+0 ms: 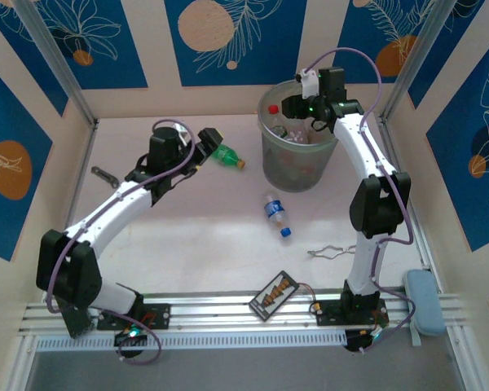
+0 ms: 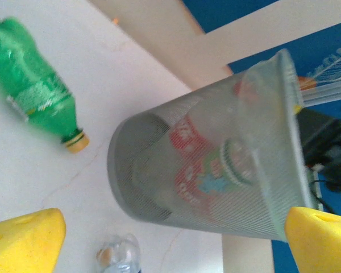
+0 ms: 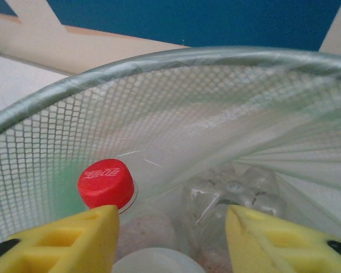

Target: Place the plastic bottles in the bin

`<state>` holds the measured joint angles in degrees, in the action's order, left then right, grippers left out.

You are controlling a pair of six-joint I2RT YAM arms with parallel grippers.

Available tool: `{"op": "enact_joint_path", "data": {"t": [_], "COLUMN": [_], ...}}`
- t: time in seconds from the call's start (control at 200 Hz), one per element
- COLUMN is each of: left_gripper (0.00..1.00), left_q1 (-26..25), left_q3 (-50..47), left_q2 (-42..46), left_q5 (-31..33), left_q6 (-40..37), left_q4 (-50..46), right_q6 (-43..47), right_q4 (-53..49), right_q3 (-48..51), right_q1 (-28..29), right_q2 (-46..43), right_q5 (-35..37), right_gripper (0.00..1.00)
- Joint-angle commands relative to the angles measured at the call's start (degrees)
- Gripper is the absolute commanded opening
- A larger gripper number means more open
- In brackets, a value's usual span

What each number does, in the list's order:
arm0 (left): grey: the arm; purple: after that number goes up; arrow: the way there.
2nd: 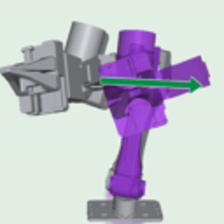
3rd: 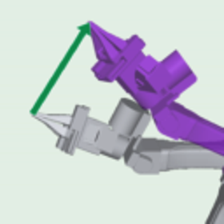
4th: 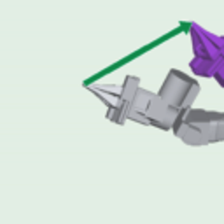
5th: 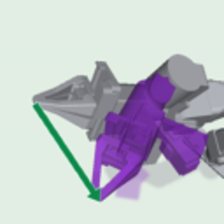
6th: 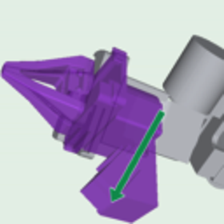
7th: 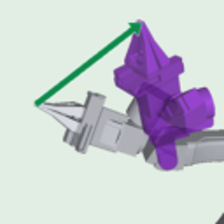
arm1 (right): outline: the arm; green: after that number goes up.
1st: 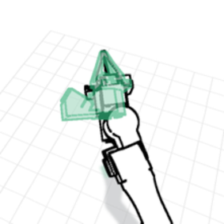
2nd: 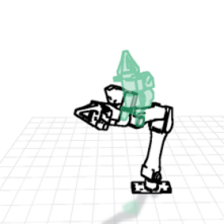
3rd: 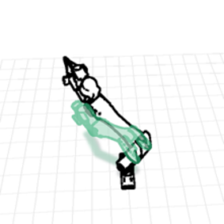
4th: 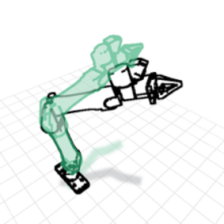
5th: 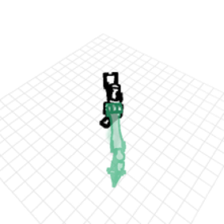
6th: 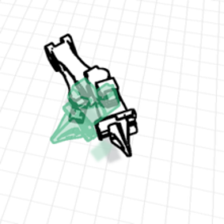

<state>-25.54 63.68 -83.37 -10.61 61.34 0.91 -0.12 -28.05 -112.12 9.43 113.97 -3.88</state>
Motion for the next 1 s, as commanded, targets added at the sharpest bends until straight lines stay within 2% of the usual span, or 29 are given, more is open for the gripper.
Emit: {"op": "enact_joint_path", "data": {"t": [0.0,0.115,0.27,0.435,0.615,0.995], "left_gripper": [0.99,1.00,1.00,1.00,1.00,0.98], "left_q1": [-4.13,-7.70,-11.73,-15.25,-17.99,-21.13], "left_q3": [-0.99,-0.88,2.15,7.79,10.98,10.98], "left_q2": [-4.14,-9.90,-18.24,-25.77,-31.42,-37.20], "left_q5": [3.64,3.36,3.01,2.16,0.18,-0.31], "left_q6": [4.14,8.60,11.59,11.98,13.70,18.85], "left_q4": [-3.20,-0.16,1.55,-0.20,0.74,4.20], "right_q6": [-1.11,-3.24,-7.14,-11.66,-12.25,-12.44], "right_q4": [-2.84,-4.46,-7.28,-7.11,-7.36,-6.18], "right_q3": [-3.26,-2.40,1.02,9.48,15.11,20.13], "right_q1": [0.24,-0.11,-1.72,-4.13,-5.36,-6.89], "right_q2": [-5.54,-9.98,-16.66,-24.63,-30.82,-35.22], "right_q5": [-0.57,-0.79,-2.03,-4.67,-4.91,-5.45], "right_gripper": [0.71,0.87,0.95,0.96,0.96,0.95]}}
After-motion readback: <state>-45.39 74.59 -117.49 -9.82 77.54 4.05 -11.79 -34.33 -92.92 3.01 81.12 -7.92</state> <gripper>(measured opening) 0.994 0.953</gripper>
